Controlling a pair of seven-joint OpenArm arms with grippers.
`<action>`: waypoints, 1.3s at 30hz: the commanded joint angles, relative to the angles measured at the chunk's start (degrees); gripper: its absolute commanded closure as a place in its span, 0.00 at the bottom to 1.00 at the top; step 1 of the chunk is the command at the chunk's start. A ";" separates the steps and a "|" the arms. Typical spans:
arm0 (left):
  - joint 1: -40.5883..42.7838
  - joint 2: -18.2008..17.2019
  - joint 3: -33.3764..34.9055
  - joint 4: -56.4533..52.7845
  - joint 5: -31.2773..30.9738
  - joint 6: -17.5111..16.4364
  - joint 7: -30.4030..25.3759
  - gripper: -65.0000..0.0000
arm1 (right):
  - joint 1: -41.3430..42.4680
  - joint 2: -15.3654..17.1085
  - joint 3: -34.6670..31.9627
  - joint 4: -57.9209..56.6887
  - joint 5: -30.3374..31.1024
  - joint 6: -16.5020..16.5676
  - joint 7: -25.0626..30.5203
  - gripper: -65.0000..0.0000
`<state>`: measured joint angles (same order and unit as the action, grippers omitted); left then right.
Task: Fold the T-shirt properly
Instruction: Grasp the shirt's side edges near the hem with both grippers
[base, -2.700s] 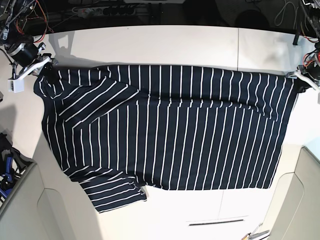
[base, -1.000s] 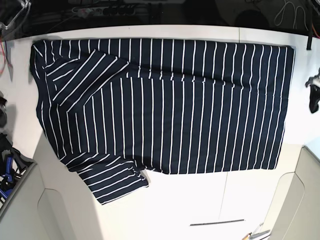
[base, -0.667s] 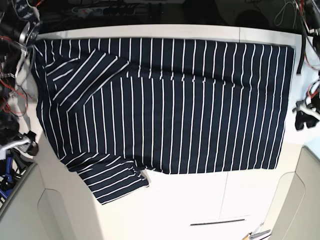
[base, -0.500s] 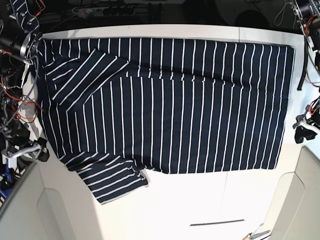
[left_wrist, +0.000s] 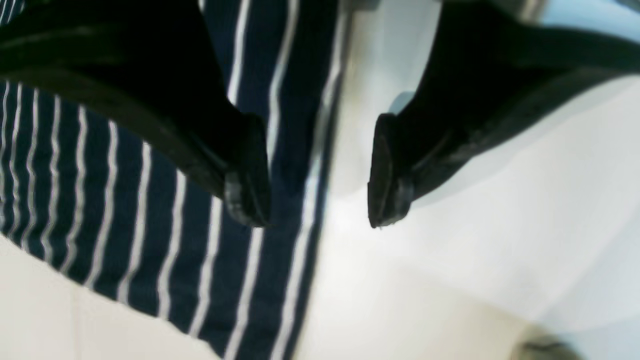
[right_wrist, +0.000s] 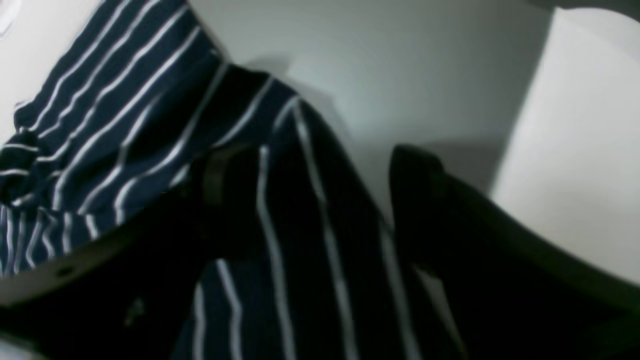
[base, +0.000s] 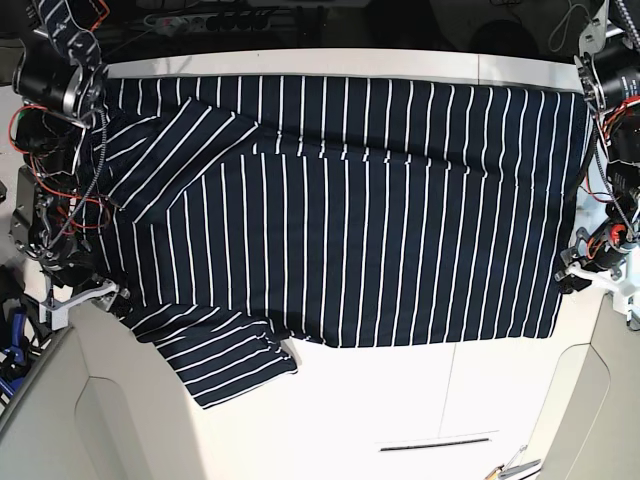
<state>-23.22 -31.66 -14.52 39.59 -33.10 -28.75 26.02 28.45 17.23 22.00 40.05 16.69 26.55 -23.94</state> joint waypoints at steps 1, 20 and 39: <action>-1.53 -0.61 -0.11 0.63 -0.02 -0.39 -1.18 0.47 | 1.38 -0.22 0.00 0.59 0.24 0.26 0.20 0.37; -1.57 2.34 -0.11 0.61 3.39 2.47 -5.09 0.47 | 1.57 -2.97 0.00 0.61 0.24 3.26 1.05 0.37; -3.02 3.85 -0.07 -0.02 4.83 4.09 -4.83 1.00 | 1.68 -3.54 0.00 0.70 0.44 4.59 1.05 0.97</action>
<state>-24.67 -26.68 -14.52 38.98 -28.03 -24.62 21.43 28.42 12.99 21.98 39.99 16.56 30.46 -23.64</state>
